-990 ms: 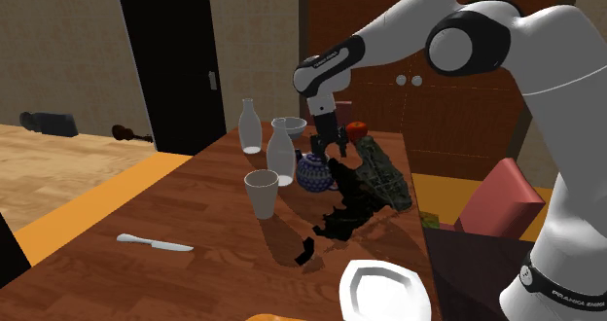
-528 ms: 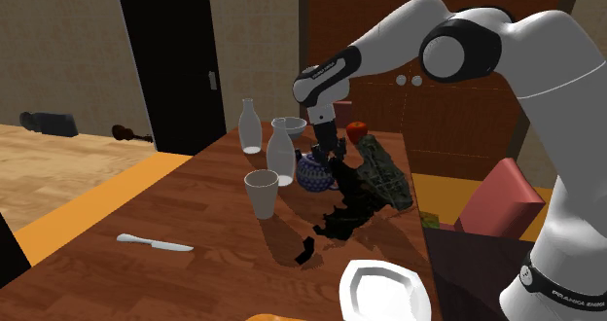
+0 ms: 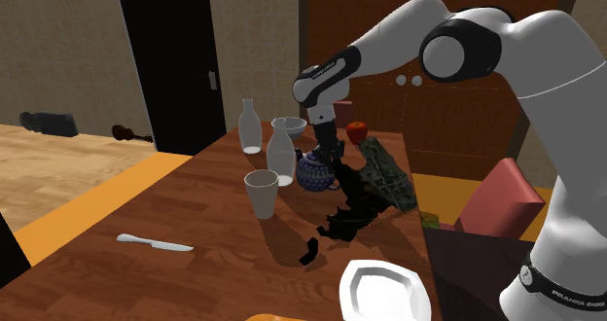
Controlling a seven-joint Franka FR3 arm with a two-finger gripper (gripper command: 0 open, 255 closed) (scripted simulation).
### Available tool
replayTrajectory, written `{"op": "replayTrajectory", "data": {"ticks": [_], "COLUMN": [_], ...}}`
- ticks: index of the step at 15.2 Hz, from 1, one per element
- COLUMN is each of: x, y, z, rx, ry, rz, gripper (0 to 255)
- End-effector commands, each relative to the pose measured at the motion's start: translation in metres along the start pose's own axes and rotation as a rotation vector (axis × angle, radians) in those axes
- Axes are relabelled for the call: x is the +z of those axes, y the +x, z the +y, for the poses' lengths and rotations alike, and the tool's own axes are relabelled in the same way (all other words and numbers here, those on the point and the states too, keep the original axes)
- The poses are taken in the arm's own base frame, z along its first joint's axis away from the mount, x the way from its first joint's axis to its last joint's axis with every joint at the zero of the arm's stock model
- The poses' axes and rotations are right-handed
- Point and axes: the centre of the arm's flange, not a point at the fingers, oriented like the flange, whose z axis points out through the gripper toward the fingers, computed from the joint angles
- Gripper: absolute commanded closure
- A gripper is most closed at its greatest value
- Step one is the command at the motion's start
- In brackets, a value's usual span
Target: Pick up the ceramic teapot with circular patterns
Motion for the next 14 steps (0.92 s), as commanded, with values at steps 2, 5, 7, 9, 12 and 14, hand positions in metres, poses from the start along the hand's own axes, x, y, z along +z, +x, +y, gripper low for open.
{"op": "replayTrajectory", "data": {"ticks": [2,5,7,9,12,14], "x": [-0.005,-0.019,-0.029,-0.039,-0.053,-0.063], "y": [-0.002,-0.008,-0.012,-0.016,-0.022,-0.027], "z": [0.000,0.000,-0.001,-0.001,-0.001,-0.001], "rx": [0.001,0.001,0.001,0.001,0.001,0.001], "ry": [0.000,0.000,0.000,0.000,0.000,0.000], "rz": [-0.001,-0.001,-0.001,-0.001,-0.001,-0.001], "gripper": [255,255,255,255,255,255]}}
